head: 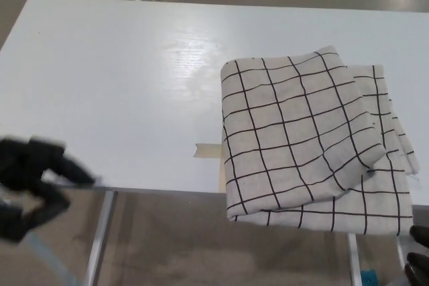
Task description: Use the left hand to fold a white towel with checkered patterns in half.
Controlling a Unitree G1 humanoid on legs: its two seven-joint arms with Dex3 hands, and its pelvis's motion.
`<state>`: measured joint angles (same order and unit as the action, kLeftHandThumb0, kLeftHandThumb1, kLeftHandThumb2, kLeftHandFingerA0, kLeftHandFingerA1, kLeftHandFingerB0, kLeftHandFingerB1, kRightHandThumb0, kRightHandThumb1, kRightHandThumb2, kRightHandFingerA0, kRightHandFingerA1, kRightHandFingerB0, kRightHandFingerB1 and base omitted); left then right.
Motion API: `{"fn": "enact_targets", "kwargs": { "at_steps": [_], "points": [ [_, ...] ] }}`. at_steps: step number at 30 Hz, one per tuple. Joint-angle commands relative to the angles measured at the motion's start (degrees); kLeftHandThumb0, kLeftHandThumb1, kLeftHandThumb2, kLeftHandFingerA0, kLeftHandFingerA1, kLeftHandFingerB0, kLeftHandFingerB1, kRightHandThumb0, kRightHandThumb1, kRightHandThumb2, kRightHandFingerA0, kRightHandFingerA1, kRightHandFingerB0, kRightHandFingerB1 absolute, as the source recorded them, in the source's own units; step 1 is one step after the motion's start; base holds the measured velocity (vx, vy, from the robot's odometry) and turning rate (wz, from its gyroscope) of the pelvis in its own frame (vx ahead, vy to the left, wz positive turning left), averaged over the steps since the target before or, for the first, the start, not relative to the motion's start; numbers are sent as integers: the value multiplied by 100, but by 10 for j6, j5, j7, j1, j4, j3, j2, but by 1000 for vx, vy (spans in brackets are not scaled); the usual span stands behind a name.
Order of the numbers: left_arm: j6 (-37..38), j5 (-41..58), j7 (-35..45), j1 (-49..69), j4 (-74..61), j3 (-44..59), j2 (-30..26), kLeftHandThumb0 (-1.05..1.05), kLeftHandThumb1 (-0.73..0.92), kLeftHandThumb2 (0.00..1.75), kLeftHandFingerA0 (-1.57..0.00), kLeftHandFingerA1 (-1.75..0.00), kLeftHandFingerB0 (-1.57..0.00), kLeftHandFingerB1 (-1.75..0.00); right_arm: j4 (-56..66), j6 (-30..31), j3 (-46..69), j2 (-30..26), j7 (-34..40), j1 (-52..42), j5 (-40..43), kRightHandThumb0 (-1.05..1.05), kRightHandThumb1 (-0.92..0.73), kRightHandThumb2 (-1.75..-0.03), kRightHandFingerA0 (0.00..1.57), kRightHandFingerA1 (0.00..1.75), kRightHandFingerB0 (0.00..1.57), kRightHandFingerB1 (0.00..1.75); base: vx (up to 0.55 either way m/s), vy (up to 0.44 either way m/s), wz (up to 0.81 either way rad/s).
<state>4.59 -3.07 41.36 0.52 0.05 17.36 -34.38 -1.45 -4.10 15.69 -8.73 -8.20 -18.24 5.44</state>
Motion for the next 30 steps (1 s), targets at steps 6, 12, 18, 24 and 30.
{"fn": "enact_targets", "kwargs": {
  "at_steps": [6, 12, 18, 24, 30],
  "points": [
    [-217, 273, 291, 163, 230, 112, 10, -98, 54, 92, -95, -60, -81, -57, 23, 35, 55, 6, 2, -67, 50, -32, -54, -55, 48, 58, 61, 53, 0, 0, 0],
    [-156, 234, 304, 132, 345, 98, 11, -83, 61, 61, -93, -53, -82, -50, 3, 13, 46, 3, -5, -81, 29, -30, -54, -55, 49, 57, 60, 54, 0, 0, 0],
    [-29, 177, 144, 130, 368, 103, 61, -80, 61, 60, -53, -40, -50, -37, 4, 16, 31, 11, -5, -105, 17, -32, -54, -55, 48, 56, 59, 53, 0, 0, 0],
    [94, 94, -22, 115, 426, 78, 104, -76, 46, 80, -6, -28, -12, -38, 11, 22, 19, 13, -5, -116, 14, -28, -54, -55, 47, 56, 59, 54, 0, 0, 0],
    [105, 75, -87, 92, 462, 59, 123, -74, 44, 78, -7, -30, -11, -37, -12, 2, -1, 23, 1, -116, -1, -28, -54, -55, 49, 53, 59, 53, 0, 0, 0]
  ]
}}
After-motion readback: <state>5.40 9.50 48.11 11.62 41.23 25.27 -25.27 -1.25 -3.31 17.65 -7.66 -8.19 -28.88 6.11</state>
